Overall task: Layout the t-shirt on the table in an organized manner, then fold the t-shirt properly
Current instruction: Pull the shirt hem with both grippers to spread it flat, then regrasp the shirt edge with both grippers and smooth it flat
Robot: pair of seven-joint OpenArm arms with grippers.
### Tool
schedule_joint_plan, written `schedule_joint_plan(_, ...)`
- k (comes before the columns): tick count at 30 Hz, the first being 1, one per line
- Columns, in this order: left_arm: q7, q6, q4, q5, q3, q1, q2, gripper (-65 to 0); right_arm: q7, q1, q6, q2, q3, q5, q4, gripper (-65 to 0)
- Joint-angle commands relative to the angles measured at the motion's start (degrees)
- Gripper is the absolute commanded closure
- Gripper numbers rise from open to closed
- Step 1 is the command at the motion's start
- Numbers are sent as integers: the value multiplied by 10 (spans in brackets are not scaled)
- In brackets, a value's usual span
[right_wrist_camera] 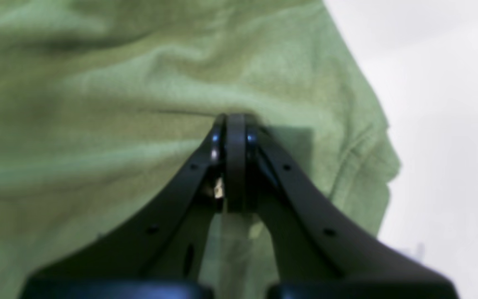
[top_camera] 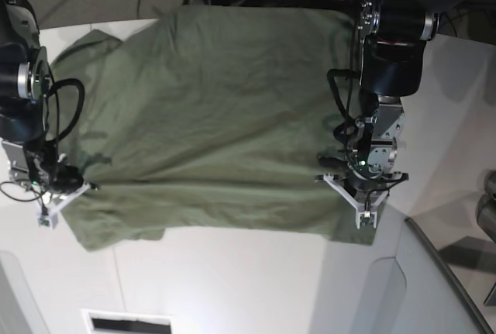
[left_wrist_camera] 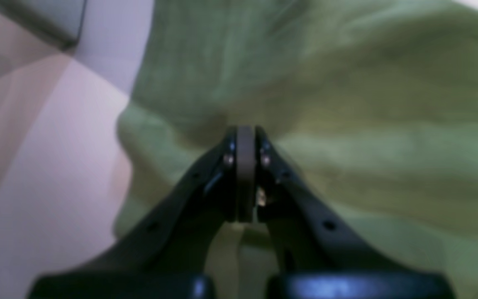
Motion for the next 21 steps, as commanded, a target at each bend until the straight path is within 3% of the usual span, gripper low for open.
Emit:
schedule_joint_plan(1,-12,2,-2,3,0,-27,5,0,0,9,-20,14,-1,-10,2,0)
schedule_joint_plan(6,-34,2,-47,3,0,-62,25,0,43,11,-65,36,-1,-10,2,0)
schedule_joint_plan(9,-62,2,-49,2,-2,-70,26,0,65,12,-74,46,-1,-10,1,0)
schedule_joint_plan(15,-61,0,-47,-3,-1,-101,35,0,96,55,-85,69,-2,-17,-5,0)
schedule_joint_plan(18,-50,0,-37,-3,-1,-93,40,0,47,74,-78,67,-1,-65,4,0)
schedule_joint_plan(21,-3,-1,24,-3,-1,-46,45,0,-76,65,-10,65,6,-73,86,0)
